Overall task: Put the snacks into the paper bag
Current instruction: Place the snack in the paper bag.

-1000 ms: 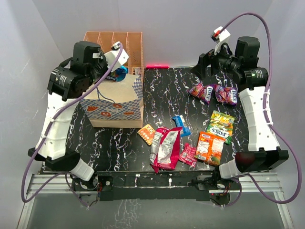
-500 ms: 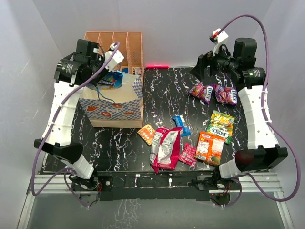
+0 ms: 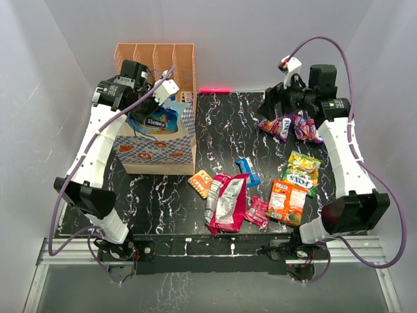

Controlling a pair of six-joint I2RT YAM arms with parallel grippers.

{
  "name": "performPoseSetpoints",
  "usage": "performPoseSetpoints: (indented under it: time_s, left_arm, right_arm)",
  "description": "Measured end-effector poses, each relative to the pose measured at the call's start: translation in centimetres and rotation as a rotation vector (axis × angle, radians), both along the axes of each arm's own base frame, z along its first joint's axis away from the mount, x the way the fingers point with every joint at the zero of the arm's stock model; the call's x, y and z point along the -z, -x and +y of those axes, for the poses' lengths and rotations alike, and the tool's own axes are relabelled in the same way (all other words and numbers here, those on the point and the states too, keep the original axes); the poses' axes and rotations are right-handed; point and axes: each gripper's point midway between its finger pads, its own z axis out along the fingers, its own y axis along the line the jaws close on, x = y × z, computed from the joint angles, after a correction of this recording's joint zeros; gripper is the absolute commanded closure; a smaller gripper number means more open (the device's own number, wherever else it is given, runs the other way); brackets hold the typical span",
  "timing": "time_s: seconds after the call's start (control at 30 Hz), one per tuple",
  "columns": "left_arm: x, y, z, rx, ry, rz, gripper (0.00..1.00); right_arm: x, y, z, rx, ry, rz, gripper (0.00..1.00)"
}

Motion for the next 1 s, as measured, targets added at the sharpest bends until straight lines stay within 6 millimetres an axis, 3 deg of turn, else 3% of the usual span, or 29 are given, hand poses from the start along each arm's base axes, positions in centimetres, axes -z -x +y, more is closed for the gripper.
performPoseSetpoints:
  time_s: [0.2, 0.37, 0.57, 0.77, 1.0]
  left_arm:
    - [3.2, -1.7, 1.3, -0.025, 0.035, 0.088, 1.0]
    - [5.3, -3.1, 2.5, -0.041, 0.058, 0.136, 1.0]
    - [8.3, -2.9, 1.9, -0.017, 0.07, 0.196, 1.0]
    - [11.2, -2.4, 1.3, -0.001, 0.091, 0.256, 1.0]
    - [13.3, -2.5, 0.8, 0.0, 0.115, 0.273, 0.96]
  right_arm:
    - [5.3, 1.0, 2.1, -0.079, 0.049, 0.102, 0.01]
    - [8.6, 2.1, 4.5, -0.148, 0.096, 0.159, 0.02]
    - [11.5, 2.7, 5.3, -0.191, 0.131, 0.201, 0.01]
    - [15.0, 4.7, 6.2, -0.257, 0.176, 0.26, 0.02]
    - [16.5, 6.0, 7.3, -0.316, 0.207, 0.272, 0.01]
